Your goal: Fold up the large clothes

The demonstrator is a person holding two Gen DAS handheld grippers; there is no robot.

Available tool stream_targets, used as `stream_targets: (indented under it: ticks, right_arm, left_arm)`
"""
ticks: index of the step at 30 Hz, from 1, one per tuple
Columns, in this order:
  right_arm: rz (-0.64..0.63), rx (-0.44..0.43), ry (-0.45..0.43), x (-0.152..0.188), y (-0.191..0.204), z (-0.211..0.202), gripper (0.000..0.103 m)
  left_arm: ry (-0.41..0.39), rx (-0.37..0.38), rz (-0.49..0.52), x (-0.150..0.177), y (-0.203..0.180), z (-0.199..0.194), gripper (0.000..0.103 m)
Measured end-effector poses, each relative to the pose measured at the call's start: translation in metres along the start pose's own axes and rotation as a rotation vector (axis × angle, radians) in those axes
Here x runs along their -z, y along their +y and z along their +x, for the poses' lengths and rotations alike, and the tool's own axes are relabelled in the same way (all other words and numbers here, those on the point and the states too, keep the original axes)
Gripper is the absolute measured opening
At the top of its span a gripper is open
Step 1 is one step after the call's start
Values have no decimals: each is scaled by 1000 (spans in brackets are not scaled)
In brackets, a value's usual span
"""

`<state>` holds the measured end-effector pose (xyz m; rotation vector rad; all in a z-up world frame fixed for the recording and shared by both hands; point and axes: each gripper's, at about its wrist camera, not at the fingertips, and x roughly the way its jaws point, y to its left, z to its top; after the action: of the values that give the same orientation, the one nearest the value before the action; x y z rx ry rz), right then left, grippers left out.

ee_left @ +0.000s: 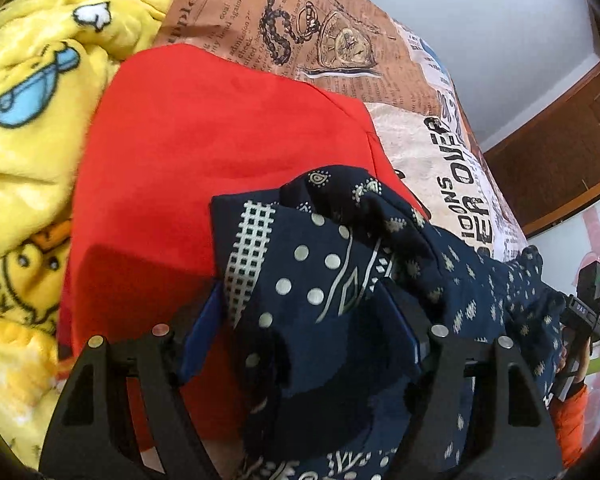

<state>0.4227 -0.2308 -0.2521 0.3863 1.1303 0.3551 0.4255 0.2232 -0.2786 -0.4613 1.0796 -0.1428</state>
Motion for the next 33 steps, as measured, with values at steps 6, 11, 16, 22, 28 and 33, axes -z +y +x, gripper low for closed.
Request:
stream_targets:
  ticks: [6,11,16,22,28,33]
  right_arm:
    - [-129,25,16,4,27,15,24]
    - [-212,52,-9,4,48,4,15]
    - [-296,51,-89,-3,71,-22,13]
    - [-399,37,-173,-21,115,-44,11]
    - [-435,45,-239,-55,139,-46,11]
    - [-427,56,-255,-92,142,-30,11]
  left_arm:
    - [-5,-17,72,9,-15,6,19]
    - [-89,-86,147,14,-38,-24,10]
    - [-168,-94,230,8,-75,-68,9]
    - [-257,-65,266,-4,-107,-107,8]
    - [-319,-87,226,-40,-111,-121,8]
    - [-339,-133,192,-77,-98,-114,8]
